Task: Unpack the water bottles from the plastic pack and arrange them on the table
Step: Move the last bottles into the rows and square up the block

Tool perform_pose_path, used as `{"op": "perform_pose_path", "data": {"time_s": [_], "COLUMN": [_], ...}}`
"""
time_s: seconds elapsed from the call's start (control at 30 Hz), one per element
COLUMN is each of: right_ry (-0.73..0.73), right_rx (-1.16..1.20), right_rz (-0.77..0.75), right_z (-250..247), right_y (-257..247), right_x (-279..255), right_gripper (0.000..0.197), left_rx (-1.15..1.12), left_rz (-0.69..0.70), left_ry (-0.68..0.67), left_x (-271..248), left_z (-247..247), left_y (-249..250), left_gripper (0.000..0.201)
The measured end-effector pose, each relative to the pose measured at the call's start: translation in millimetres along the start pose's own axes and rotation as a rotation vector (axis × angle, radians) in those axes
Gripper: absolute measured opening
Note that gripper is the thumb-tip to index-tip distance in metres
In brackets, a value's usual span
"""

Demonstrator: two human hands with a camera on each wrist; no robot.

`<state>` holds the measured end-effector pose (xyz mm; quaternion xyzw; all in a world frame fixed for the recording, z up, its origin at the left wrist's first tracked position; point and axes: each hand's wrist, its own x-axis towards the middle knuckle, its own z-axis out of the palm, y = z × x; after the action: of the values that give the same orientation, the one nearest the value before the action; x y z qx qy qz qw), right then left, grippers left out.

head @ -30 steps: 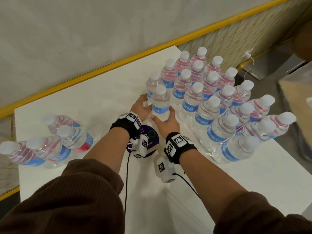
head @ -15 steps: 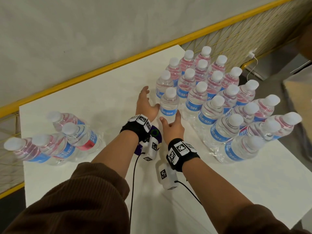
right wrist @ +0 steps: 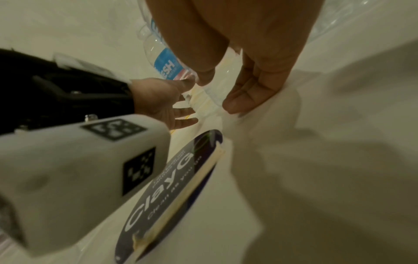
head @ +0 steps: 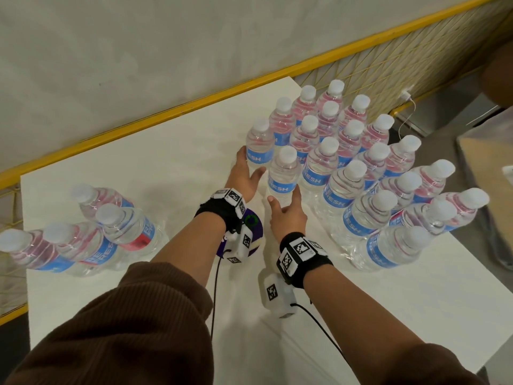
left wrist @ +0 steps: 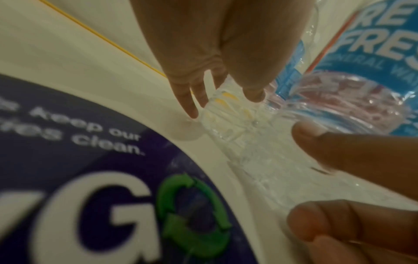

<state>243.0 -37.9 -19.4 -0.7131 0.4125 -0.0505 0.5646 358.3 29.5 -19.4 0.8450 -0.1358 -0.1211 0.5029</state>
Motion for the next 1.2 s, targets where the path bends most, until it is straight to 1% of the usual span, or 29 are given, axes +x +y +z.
{"op": "perform_pose_path", "data": {"time_s": [0.07, 0.17, 0.27, 0.33, 0.47, 0.63, 0.8, 0.93, 1.2], "right_ry": [-0.003, 0.01, 0.063, 0.083, 0.093, 0.091, 0.087, 0.087, 0.096], "right_rx": [-0.007, 0.024, 0.08, 0.107, 0.14, 0.144, 0.12, 0.112, 0.123], "right_rz": [-0.011, -0.024, -0.037, -0.034, -0.018, -0.002, -0.006, 0.0, 0.035], "right_z": [1, 1, 5, 9, 17, 20, 21, 21, 19], "right_y": [-2, 0, 5, 5, -2, -8, -11, -14, -17], "right_x": [0, -6, -11, -9, 1, 7, 11, 14, 14], "right_gripper": [0.07, 0.072, 0.064, 0.059, 0.054, 0.054, 0.056, 0.056, 0.053], "left_rx": [-0.025, -0.079, -0.042, -0.034, -0.003, -0.037, -0.027, 0.03, 0.038], "left_rz": [-0.034, -0.092, -0.081, -0.097, -0.106, -0.165, -0.167, -0.135, -0.159], "left_ry": [-0.011, 0.033, 0.068, 0.08, 0.087, 0.042, 0.006, -0.017, -0.037], "left_x": [1, -1, -2, -1, 1, 1, 0, -1, 4], "left_z": [-3, -5, -4, -4, -7, -10, -11, -10, -8], "left_y": [-5, -7, -6, -4, -3, -5, -2, 3, 5], "left_gripper": [0.068, 0.073, 0.061, 0.054, 0.049, 0.056, 0.056, 0.057, 0.055]}}
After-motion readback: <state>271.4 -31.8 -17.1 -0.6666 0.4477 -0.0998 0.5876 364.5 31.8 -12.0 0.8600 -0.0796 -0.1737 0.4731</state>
